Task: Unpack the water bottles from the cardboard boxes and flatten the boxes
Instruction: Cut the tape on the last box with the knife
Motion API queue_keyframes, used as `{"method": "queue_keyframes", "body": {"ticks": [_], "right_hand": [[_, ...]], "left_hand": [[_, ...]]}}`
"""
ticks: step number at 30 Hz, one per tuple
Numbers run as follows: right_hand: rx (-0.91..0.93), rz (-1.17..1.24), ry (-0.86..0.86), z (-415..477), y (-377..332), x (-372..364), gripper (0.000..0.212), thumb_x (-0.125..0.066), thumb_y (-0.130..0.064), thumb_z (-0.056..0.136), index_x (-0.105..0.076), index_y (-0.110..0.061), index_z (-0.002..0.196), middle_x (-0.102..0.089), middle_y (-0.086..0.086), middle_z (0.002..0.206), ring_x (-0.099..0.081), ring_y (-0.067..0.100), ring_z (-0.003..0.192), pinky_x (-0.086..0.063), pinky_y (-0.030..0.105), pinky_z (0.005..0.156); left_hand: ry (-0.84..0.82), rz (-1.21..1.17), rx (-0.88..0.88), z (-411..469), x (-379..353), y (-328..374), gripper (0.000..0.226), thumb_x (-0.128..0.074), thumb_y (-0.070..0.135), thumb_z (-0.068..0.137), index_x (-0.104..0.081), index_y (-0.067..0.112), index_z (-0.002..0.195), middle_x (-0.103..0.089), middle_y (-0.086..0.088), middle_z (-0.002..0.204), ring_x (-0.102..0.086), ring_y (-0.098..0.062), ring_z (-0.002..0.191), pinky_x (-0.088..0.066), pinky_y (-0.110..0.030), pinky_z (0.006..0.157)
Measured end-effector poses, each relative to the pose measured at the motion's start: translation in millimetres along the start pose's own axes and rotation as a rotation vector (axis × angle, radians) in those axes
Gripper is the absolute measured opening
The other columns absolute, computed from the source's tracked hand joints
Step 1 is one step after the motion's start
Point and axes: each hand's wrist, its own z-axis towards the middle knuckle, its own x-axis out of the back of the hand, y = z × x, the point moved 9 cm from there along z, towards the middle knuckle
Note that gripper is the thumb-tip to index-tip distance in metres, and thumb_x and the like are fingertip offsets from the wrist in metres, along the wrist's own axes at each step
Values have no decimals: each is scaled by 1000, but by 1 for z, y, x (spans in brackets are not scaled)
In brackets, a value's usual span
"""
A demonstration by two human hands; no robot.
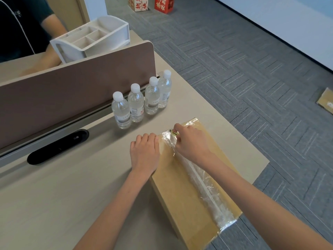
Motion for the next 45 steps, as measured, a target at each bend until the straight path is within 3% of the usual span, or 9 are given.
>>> {"method": "queue_keyframes", "body": {"ticks": [9,13,18,22,25,30,36,39,45], "right_hand": [[-3,33,-3,-20,9,-9,31,-47,-14,85,-55,-17,115,-63,8,80,-58,35,81,-33,35,60],[-24,44,-5,-38,19,-15,27,-47,-18,87,-55,-20,114,-61,1,74,-57,30,76,-33,33,60],[-37,47,-45,-73,31,-14,31,-42,-16,90,-54,-21,118,-43,-2,66,-58,30,79,-29,33,61],[-26,57,-48,-84,29,-12,30,-40,-15,91,-51,-18,118,-58,6,76,-59,34,77,-38,35,63],[-24,62,-32,-87,30,-14,27,-40,-17,92,-51,-16,116,-65,11,87,-59,36,79,-39,36,64],[-84,81,-24,-97,35,-16,27,-41,-14,91,-49,-17,116,-65,11,90,-60,36,82,-45,38,68],[-122,80,-85,-124,40,-24,33,-43,-14,89,-49,-16,122,-67,9,98,-61,34,89,-47,37,74],[-135,63,-96,-145,46,-22,30,-42,-24,94,-48,-18,124,-67,8,102,-61,33,91,-43,35,72],[-185,50,-92,-184,58,-20,32,-39,-19,90,-50,-20,120,-68,1,87,-62,26,77,-51,34,71]], "left_hand": [[-53,27,1,1,-2,1,50,-16,35,100,-62,17,99,-64,-2,89,-55,-26,83,-43,-40,72],[-71,27,6,2,-4,1,52,-13,36,100,-61,17,102,-63,-1,93,-54,-26,87,-42,-39,75],[-17,12,-33,0,1,3,51,-13,34,100,-61,18,102,-63,-1,92,-53,-25,85,-40,-38,77],[61,51,-112,-3,11,12,36,-32,24,101,-56,15,126,-61,-2,121,-54,-24,112,-35,-42,102],[47,113,-325,-19,11,38,42,-48,16,98,-51,10,139,-50,-4,145,-45,-22,134,-24,-45,114],[-75,105,-386,-57,4,59,51,-26,30,101,-51,12,142,-41,-3,153,-37,-18,143,-16,-39,115],[-171,139,-356,-66,-15,46,57,-9,38,103,-14,21,157,-2,10,162,-2,-7,150,-1,-37,120],[-171,132,-357,-65,-13,48,56,-12,37,104,-16,21,157,-5,9,163,-5,-8,151,-1,-37,121],[-175,107,-358,-66,-10,50,58,-7,39,102,-14,22,157,-4,8,163,-1,-9,151,-2,-39,123]]}}
